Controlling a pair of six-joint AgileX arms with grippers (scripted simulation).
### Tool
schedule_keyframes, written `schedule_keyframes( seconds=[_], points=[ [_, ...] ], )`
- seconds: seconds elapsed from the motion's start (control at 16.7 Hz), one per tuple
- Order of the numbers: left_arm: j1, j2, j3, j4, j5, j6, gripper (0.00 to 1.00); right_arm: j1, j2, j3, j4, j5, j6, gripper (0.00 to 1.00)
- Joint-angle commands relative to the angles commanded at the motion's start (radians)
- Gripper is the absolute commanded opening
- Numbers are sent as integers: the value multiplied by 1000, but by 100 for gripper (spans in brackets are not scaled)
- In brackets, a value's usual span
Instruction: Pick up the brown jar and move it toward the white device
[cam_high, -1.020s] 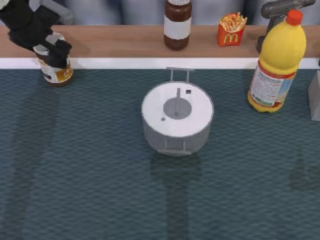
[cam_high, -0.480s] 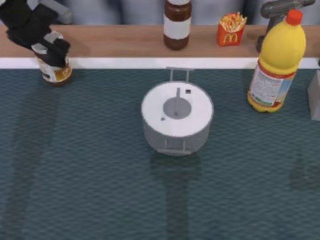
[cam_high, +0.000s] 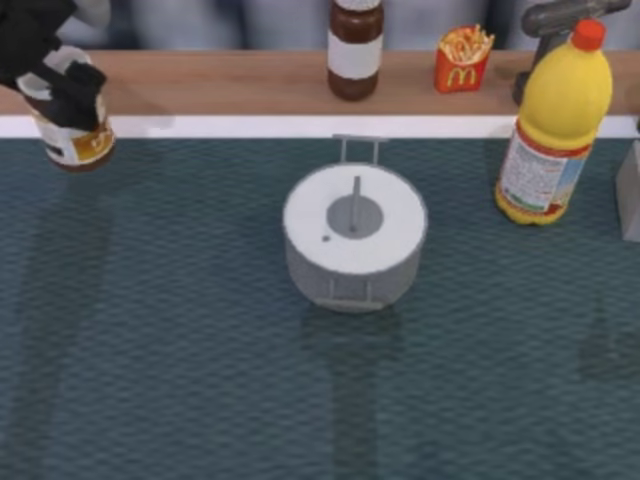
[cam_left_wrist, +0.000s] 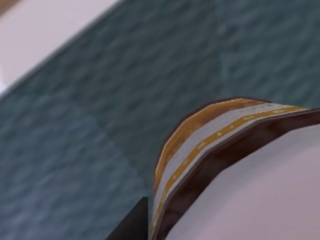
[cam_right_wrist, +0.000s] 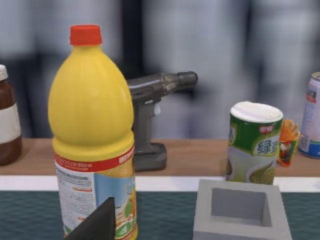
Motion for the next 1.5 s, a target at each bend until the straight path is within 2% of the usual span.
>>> schedule_keyframes(
  seconds=[0.18,0.54,0.72,0.9,1.32,1.5],
  points=[
    [5,-90,-91,0,-1,1,0,0,0,0,0,0,0,100],
    [-1,-97,-97,1,-2,0,0,0,0,0,0,0,0,100],
    [-25,-112,-131,28,-24,-67,0,0,0,0,0,0,0,100],
    [-80,-142,-207,82,-69,-222,0,0,0,0,0,0,0,100],
    [-247,-237,-462,251,-213,-731,0,0,0,0,0,0,0,100],
    [-304,-276,-551,314,-264,-891,0,0,0,0,0,0,0,100]
  ],
)
